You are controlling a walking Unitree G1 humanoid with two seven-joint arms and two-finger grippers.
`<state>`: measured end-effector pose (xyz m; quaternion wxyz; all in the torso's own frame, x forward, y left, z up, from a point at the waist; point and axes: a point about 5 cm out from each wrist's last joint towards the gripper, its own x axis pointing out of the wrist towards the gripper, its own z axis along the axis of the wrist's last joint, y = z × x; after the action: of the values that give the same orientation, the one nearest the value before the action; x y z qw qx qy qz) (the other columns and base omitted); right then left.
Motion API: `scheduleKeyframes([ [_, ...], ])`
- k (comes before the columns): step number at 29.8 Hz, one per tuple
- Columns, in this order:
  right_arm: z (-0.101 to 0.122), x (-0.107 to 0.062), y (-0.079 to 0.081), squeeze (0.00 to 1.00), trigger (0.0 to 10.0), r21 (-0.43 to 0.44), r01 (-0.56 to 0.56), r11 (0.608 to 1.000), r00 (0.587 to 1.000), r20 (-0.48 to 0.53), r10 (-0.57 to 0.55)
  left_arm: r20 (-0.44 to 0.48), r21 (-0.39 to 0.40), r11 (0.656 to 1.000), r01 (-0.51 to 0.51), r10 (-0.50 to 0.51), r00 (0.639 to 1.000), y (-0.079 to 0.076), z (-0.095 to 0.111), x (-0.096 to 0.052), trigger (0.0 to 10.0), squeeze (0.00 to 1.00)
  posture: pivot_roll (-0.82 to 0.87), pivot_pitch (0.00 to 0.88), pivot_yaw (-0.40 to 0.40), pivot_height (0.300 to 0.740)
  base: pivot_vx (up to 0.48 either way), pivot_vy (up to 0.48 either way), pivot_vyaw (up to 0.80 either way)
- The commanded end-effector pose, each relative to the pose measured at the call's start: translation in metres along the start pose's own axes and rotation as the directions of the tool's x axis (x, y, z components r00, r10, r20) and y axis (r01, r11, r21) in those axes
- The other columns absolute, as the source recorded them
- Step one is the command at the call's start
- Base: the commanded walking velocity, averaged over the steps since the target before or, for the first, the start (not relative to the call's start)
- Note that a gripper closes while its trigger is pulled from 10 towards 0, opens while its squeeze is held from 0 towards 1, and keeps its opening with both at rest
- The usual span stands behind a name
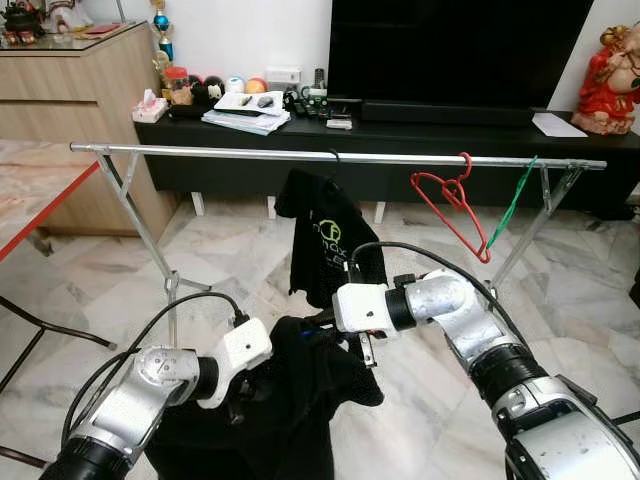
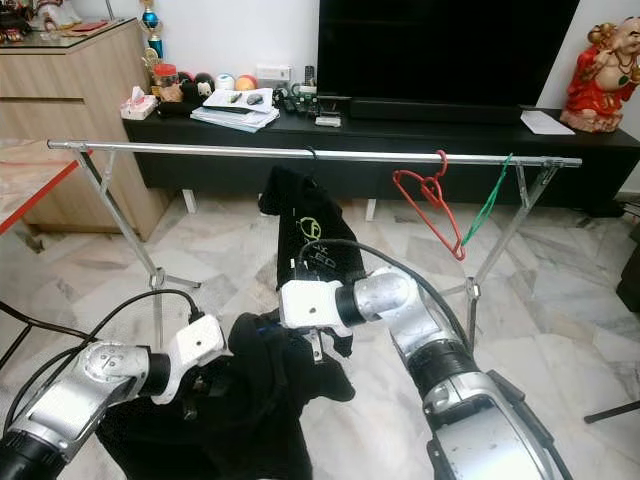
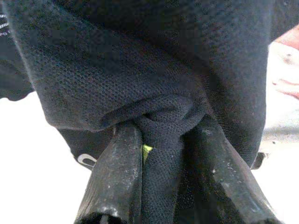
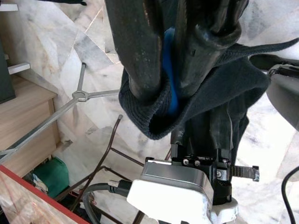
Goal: Hang hanger
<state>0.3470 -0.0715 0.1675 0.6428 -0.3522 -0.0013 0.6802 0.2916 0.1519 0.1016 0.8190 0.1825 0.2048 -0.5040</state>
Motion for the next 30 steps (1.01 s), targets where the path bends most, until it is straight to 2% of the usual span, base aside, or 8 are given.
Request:
scheduleKeyframes([
  [1, 0.025, -0.004, -0.019, 0.00, 0.0, -0.066, 0.084, 0.994, 0.993, 0.088, -0.078, 0.007, -0.029, 1.000, 0.002, -0.002, 1.000, 0.000, 0.001, 0.003, 10.0, 0.00, 0.08, 0.000, -0.029, 0.740, 0.000, 0.000, 0.00],
  [6, 0.029, -0.004, -0.022, 0.00, 0.0, -0.071, 0.097, 0.993, 0.991, 0.102, -0.090, -0.013, -0.059, 0.998, 0.010, -0.011, 1.000, 0.000, -0.003, 0.003, 10.0, 0.00, 0.08, 0.000, -0.028, 0.740, 0.000, 0.000, 0.00],
  [7, 0.030, -0.005, -0.023, 0.00, 0.0, -0.074, 0.104, 0.992, 0.990, 0.106, -0.096, -0.019, -0.068, 0.998, 0.016, -0.017, 1.000, -0.001, -0.004, 0.003, 9.3, 0.00, 0.08, 0.000, -0.027, 0.740, 0.000, 0.000, 0.00],
  [8, 0.031, -0.005, -0.024, 0.00, 0.0, -0.075, 0.107, 0.991, 0.989, 0.107, -0.098, -0.018, -0.070, 0.997, 0.017, -0.018, 1.000, -0.001, -0.005, 0.003, 9.3, 0.00, 0.08, 0.000, -0.027, 0.740, 0.000, 0.000, 0.00],
  [9, 0.032, -0.005, -0.025, 0.00, 0.0, -0.075, 0.110, 0.991, 0.989, 0.111, -0.101, -0.017, -0.074, 0.997, 0.018, -0.019, 1.000, -0.001, -0.005, 0.003, 2.4, 0.00, 0.08, 0.000, -0.027, 0.740, 0.000, 0.000, 0.00],
  [10, 0.032, -0.005, -0.025, 0.00, 0.0, -0.075, 0.110, 0.991, 0.989, 0.111, -0.101, -0.017, -0.074, 0.997, 0.018, -0.019, 1.000, -0.001, -0.005, 0.003, 2.4, 0.00, 0.08, 0.000, -0.027, 0.740, 0.000, 0.000, 0.00],
  [11, 0.033, -0.006, -0.026, 0.00, 0.0, -0.075, 0.112, 0.991, 0.988, 0.115, -0.103, -0.018, -0.085, 0.996, 0.019, -0.021, 1.000, -0.001, -0.005, 0.003, 0.0, 0.00, 0.08, 0.000, -0.026, 0.740, 0.000, 0.000, 0.00],
  [30, 0.037, -0.007, -0.030, 0.00, 0.0, -0.080, 0.125, 0.989, 0.986, 0.120, -0.115, -0.006, -0.109, 0.993, 0.053, -0.054, 0.999, -0.006, -0.005, 0.003, 0.0, 0.00, 0.08, 0.000, -0.030, 0.740, 0.000, 0.000, 0.00],
])
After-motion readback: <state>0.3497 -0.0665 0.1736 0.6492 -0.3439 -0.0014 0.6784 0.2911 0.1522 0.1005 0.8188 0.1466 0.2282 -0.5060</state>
